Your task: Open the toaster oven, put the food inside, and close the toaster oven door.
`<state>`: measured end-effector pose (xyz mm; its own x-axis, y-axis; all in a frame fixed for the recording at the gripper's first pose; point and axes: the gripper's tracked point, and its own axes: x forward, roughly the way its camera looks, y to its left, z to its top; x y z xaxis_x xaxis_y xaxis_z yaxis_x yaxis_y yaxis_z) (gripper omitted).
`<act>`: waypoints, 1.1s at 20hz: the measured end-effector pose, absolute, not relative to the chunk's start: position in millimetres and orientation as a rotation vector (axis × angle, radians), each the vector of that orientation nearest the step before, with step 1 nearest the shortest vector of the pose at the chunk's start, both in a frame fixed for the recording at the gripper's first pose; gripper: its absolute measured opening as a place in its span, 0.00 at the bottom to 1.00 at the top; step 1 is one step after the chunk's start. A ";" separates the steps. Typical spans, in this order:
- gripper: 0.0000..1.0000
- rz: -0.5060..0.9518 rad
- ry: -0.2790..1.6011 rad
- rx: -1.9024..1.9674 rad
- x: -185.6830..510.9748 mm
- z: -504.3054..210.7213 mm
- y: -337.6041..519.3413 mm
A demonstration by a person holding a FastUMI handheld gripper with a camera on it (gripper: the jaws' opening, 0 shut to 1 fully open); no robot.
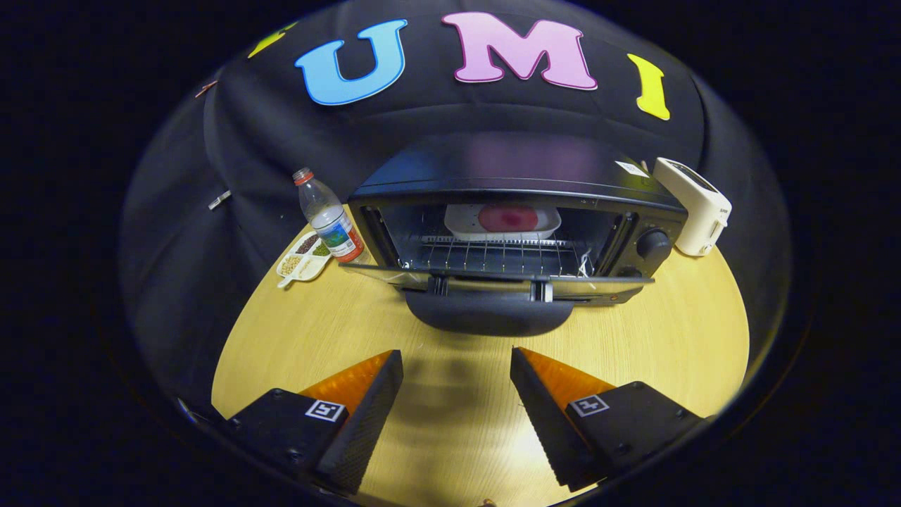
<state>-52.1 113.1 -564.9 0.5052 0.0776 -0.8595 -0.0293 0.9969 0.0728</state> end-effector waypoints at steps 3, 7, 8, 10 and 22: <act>1.00 0.064 1.043 0.041 -63.5 -565.7 105.8; 1.00 0.058 1.045 0.050 -66.2 -567.4 97.1; 1.00 0.056 1.043 0.052 -67.0 -566.5 94.5; 1.00 0.057 1.032 0.066 -68.2 -560.0 91.4; 0.99 0.120 0.409 0.014 38.5 -271.0 16.5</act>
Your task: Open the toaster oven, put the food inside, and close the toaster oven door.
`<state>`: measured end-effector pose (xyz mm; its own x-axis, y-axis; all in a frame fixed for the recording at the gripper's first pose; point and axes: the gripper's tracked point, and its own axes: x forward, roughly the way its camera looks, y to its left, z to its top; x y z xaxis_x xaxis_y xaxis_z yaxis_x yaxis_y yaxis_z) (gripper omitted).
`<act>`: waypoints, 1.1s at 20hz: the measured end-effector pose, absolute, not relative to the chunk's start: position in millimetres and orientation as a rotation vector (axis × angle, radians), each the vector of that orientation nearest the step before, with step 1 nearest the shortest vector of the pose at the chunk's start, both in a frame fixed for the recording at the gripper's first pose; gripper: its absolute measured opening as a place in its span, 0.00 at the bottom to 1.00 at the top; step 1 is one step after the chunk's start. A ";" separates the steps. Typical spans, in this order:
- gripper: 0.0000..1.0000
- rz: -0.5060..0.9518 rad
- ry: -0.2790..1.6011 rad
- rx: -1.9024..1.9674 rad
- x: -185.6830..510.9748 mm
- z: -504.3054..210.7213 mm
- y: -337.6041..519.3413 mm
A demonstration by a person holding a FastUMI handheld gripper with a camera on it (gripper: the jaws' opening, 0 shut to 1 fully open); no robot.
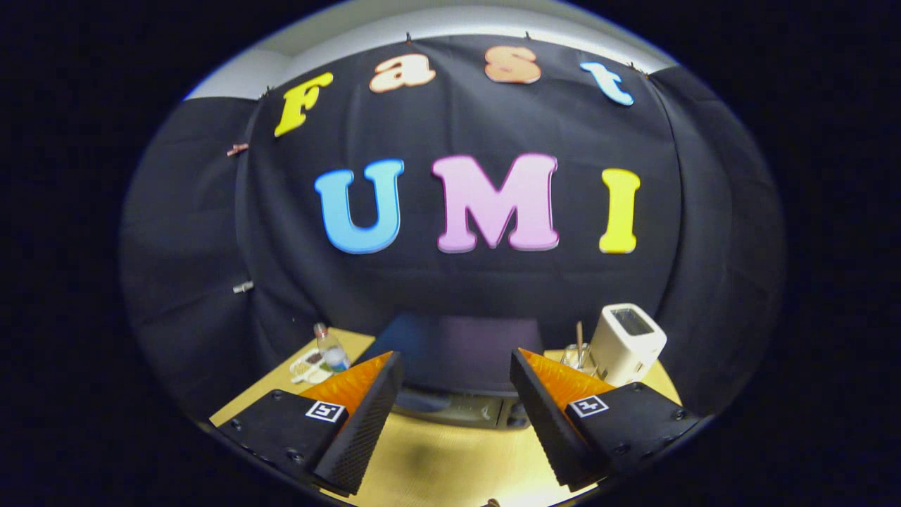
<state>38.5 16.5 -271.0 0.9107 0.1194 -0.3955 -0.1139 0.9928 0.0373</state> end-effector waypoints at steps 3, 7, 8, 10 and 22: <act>0.99 0.086 0.270 -0.001 48.4 -193.4 -13.2; 0.98 0.067 0.170 0.066 23.5 -123.8 -31.0; 0.98 0.069 0.147 0.057 16.3 -112.1 -35.2; 0.98 0.077 0.123 0.023 1.8 -98.3 -43.7; 0.98 -0.007 0.059 -0.024 -29.7 -42.6 -86.4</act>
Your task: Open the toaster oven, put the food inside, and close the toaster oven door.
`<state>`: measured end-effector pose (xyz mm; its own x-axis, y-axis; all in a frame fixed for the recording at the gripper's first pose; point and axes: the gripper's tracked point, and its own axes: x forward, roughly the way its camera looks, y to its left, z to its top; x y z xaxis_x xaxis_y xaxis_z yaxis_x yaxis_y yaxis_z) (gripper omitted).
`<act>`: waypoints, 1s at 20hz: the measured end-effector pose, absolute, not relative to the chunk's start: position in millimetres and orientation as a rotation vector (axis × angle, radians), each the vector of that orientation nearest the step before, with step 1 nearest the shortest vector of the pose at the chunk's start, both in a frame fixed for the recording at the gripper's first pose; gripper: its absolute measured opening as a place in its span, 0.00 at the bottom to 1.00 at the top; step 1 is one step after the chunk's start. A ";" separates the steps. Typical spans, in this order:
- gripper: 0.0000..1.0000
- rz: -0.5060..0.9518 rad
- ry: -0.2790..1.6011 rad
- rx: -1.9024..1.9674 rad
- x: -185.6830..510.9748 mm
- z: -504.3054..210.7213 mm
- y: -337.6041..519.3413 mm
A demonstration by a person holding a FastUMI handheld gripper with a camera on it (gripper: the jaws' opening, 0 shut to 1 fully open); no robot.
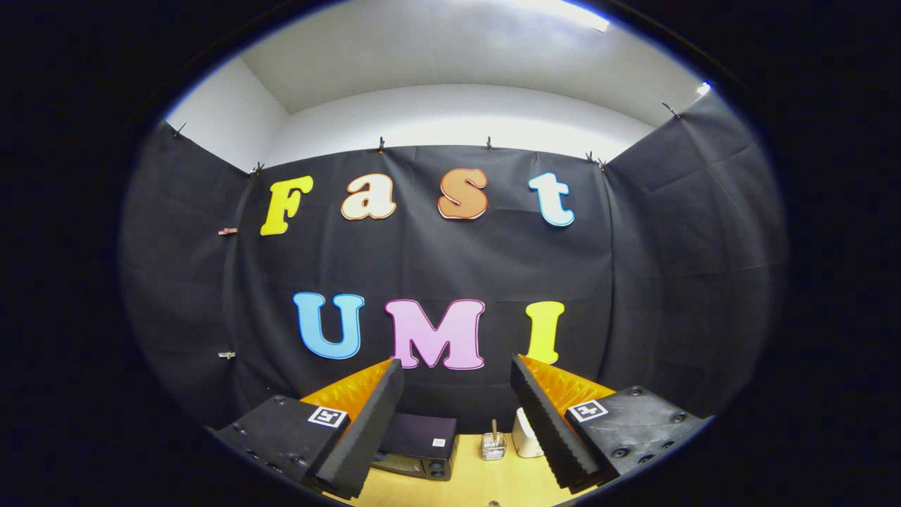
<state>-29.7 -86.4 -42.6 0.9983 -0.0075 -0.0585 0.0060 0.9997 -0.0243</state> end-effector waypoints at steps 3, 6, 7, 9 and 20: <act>0.98 -0.019 0.049 -0.015 -31.7 -39.7 -92.3; 0.98 -0.020 0.061 -0.027 -34.0 -42.7 -93.8; 0.98 -0.019 0.061 -0.024 -33.3 -42.5 -94.6; 0.98 -0.028 0.053 -0.019 -33.3 -39.4 -98.5; 0.98 -0.039 0.057 -0.014 -32.7 -41.4 -101.5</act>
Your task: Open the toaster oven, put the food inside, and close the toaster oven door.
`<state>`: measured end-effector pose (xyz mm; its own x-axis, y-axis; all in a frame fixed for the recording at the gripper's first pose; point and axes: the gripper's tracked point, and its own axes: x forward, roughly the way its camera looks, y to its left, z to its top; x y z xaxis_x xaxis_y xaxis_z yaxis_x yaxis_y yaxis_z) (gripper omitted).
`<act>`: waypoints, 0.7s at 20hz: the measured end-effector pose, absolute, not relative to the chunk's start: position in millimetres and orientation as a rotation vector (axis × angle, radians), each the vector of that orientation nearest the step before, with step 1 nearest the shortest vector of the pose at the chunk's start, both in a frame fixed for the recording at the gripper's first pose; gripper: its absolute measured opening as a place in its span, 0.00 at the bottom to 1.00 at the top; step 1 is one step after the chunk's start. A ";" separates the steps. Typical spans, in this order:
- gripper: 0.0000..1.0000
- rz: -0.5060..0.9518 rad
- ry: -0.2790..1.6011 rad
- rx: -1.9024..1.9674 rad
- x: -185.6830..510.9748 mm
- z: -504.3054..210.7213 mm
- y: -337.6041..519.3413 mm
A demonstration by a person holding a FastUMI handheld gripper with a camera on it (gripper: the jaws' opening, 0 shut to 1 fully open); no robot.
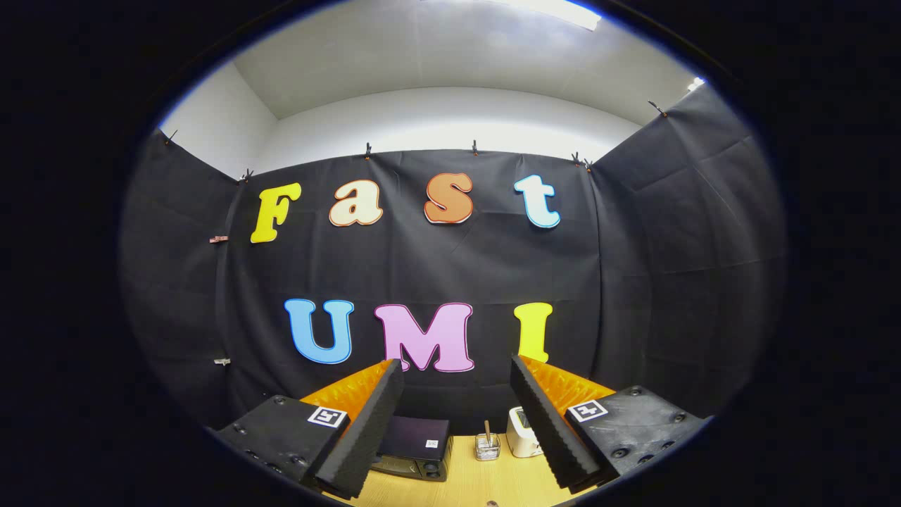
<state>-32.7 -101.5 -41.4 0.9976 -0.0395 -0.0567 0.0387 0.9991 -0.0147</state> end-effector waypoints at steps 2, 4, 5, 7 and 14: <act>0.98 -0.042 0.059 -0.017 -31.7 -42.6 -101.5; 0.98 -0.050 0.053 -0.017 -31.9 -40.3 -102.6; 0.98 -0.051 0.046 -0.014 -31.6 -38.1 -102.8; 0.98 -0.054 0.045 -0.006 -31.9 -38.6 -103.7; 0.98 -0.056 0.059 -0.011 -29.9 -42.1 -103.4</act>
<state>-29.9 -103.4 -42.1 0.9967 -0.0562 -0.0591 0.0555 0.9984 -0.0131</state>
